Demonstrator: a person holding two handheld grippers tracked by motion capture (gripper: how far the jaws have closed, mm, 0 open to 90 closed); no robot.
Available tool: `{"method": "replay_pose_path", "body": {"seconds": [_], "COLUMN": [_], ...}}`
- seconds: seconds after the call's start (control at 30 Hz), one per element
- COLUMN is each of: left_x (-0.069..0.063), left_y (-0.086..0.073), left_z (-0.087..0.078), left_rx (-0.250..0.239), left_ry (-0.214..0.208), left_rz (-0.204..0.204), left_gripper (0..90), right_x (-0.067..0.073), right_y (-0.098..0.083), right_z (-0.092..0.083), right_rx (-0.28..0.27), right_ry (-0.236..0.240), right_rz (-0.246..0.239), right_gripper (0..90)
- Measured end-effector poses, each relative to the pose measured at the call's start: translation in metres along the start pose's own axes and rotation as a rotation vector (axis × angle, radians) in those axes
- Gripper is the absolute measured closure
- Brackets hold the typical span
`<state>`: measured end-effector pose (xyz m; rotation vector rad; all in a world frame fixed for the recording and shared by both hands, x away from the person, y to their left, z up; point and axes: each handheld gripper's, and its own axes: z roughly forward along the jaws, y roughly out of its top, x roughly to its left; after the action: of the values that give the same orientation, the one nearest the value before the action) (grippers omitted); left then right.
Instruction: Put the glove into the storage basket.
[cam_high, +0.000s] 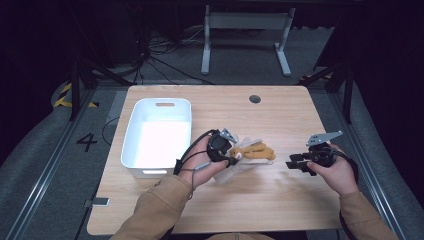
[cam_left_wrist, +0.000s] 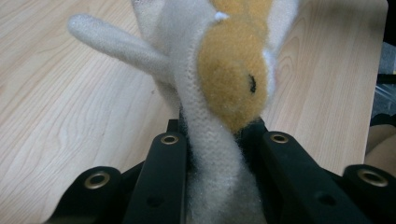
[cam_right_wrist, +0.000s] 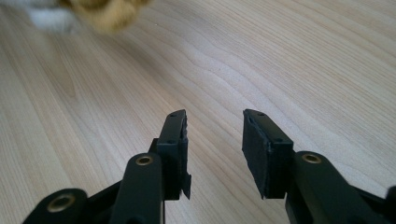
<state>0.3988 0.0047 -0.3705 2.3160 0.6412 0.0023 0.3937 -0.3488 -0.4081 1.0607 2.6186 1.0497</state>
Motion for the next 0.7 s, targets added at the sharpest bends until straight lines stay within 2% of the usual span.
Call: {"method": "replay_pose_path", "body": {"seconds": [0.43, 0.7], "left_x": [0.019, 0.032], "left_y": [0.001, 0.004], "left_z": [-0.037, -0.06], "left_rx": [-0.031, -0.049], "left_ry": [0.04, 0.057], "left_rz": [-0.047, -0.062], "left_gripper": [78.2, 78.1], "right_x": [-0.003, -0.003], "right_y": [-0.003, -0.006], "right_z": [0.005, 0.005], "right_rx": [0.017, 0.02], "right_ry": [0.008, 0.005], "right_rz": [0.013, 0.025], "right_gripper": [61.1, 61.1]}}
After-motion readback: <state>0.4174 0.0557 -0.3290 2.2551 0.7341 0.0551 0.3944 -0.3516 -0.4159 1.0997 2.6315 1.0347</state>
